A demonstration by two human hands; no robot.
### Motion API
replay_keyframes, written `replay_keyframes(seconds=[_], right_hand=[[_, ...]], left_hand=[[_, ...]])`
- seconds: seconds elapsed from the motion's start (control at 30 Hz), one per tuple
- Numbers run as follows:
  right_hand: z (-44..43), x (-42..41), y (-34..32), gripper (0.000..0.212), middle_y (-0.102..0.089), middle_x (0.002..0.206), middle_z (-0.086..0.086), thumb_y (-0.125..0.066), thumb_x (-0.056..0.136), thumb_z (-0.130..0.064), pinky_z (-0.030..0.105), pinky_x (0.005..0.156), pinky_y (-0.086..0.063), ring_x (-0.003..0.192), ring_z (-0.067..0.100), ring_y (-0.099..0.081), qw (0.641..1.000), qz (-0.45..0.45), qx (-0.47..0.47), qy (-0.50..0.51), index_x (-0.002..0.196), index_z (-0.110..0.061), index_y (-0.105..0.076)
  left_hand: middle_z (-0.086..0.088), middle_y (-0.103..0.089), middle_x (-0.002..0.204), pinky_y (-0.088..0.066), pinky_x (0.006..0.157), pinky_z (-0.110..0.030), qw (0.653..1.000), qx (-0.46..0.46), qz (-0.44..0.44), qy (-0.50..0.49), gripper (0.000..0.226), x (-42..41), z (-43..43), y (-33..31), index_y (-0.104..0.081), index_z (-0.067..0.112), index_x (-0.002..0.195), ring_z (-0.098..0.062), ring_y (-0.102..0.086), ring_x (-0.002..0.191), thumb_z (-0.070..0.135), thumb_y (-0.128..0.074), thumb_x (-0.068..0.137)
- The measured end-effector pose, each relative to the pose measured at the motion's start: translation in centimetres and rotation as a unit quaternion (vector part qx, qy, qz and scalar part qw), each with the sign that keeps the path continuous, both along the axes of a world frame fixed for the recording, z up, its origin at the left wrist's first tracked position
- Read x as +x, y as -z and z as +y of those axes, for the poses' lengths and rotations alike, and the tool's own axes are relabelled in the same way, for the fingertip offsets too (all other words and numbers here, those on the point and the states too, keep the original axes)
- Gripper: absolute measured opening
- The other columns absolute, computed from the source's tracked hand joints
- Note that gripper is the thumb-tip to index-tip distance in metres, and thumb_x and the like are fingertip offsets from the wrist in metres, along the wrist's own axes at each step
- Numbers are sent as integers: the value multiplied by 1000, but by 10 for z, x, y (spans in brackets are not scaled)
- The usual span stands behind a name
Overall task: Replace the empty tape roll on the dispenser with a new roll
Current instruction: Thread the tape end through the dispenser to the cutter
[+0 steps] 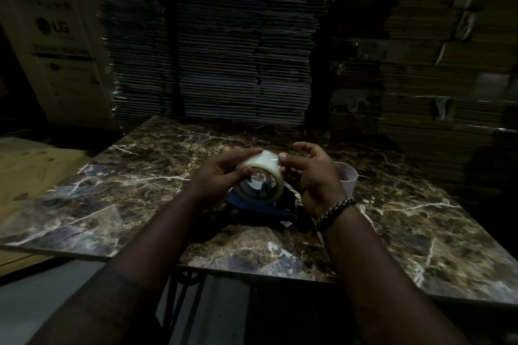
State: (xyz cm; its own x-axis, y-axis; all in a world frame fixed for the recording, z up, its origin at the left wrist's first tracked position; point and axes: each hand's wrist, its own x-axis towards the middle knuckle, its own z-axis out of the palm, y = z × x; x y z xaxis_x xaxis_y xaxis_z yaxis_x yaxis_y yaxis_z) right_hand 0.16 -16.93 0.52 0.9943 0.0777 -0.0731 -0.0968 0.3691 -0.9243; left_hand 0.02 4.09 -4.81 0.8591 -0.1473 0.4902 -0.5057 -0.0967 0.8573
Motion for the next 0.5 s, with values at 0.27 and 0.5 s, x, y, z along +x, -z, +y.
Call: replay_keyframes(seconds=[0.27, 0.5], right_hand=[[23, 3, -11, 46, -75, 96, 17, -76, 84, 6, 34, 67, -57, 65, 18, -66, 993, -31, -115, -14, 122, -11, -56], [43, 13, -23, 45, -74, 97, 16, -77, 81, 6, 32, 59, -55, 66, 19, -68, 967, -46, -250, -31, 116, -14, -56]], left_hand=[[13, -78, 121, -60, 87, -22, 994, -60, 85, -18, 43, -6, 17, 7, -71, 21, 128, -9, -72, 117, -2, -69, 91], [-6, -78, 123, -62, 92, -29, 993, -34, 103, -45, 43, -5, 34, 12, -78, 19, 117, -26, -72, 120, -2, -80, 80]])
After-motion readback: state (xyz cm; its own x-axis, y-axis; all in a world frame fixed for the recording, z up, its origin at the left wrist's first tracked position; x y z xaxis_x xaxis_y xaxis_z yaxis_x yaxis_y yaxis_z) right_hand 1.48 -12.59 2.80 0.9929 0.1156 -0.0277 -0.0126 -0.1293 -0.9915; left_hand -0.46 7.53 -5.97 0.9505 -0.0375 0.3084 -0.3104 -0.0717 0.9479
